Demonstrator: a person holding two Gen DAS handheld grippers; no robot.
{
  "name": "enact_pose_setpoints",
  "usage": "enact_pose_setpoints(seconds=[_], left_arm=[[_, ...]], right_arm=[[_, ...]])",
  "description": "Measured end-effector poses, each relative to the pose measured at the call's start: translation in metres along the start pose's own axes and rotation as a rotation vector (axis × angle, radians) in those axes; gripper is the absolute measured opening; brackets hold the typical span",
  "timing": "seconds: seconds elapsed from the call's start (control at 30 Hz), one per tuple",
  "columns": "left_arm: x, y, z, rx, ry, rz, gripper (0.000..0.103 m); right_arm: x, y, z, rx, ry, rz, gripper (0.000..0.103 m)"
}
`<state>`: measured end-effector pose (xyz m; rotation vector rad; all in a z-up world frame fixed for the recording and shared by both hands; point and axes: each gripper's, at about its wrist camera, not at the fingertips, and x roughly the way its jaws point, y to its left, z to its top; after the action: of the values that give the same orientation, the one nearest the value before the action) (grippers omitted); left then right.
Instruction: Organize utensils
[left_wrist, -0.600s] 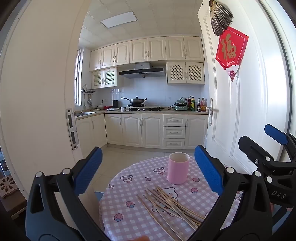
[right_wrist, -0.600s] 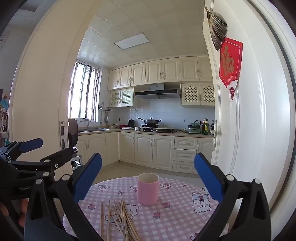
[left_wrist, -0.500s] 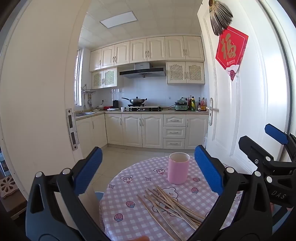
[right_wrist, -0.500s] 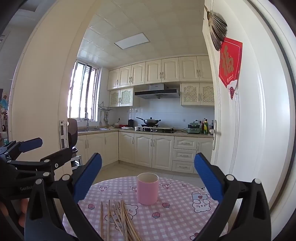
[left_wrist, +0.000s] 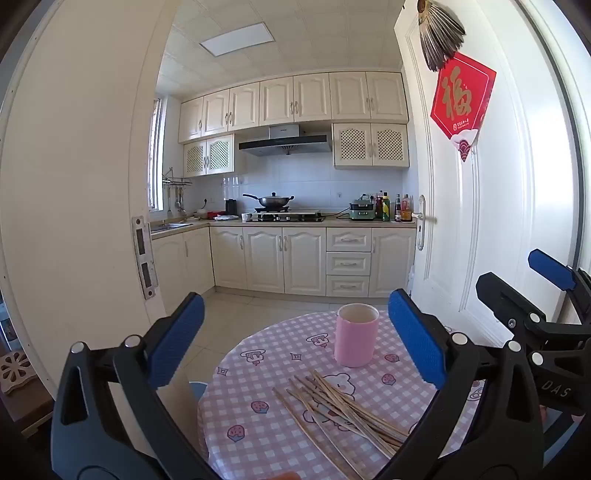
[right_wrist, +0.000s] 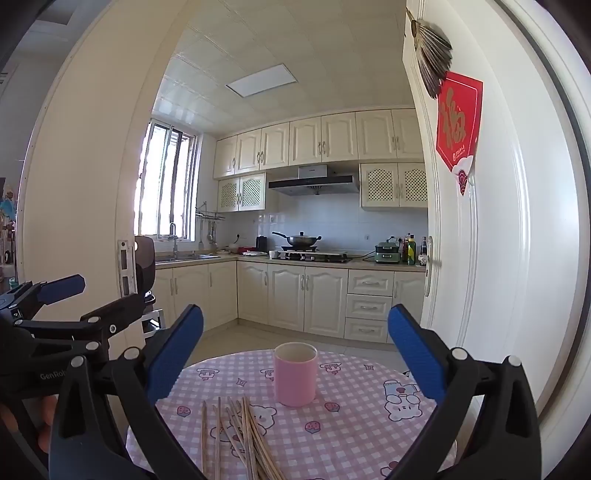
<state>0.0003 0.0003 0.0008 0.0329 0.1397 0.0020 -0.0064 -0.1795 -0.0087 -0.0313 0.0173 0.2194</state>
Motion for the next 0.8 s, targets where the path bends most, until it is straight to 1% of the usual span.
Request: enact_pose_setpoints(seconds=[0.8], left_arm=[[-0.0037,-0.0044,0.0083,-0.004,-0.01,0.001,0.097]], right_arm=[[0.0022,0.0054,-0.0019,-0.002,-0.008,-0.002,0.096]])
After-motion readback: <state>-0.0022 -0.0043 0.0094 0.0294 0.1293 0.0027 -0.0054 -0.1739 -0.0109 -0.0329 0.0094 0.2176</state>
